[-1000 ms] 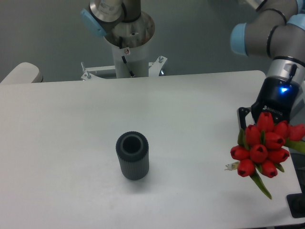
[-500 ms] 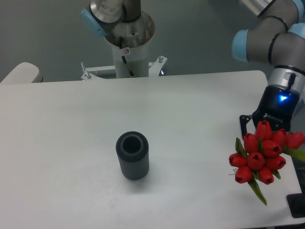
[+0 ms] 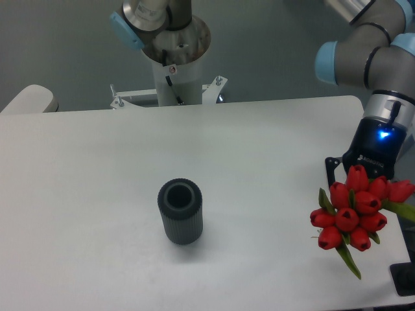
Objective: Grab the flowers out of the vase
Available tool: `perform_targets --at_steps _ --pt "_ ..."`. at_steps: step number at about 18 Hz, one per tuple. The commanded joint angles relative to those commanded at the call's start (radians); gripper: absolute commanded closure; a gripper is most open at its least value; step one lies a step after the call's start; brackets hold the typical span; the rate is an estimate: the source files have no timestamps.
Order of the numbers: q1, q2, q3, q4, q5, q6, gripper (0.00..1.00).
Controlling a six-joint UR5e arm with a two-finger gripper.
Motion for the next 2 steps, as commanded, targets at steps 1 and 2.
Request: perform_targets --at_steps 1,2 --pt "0.0 0.002 0.003 0.0 0.009 0.0 0.68" --pt "-0.003 0.002 0.005 -0.002 0.027 0.0 0.68"
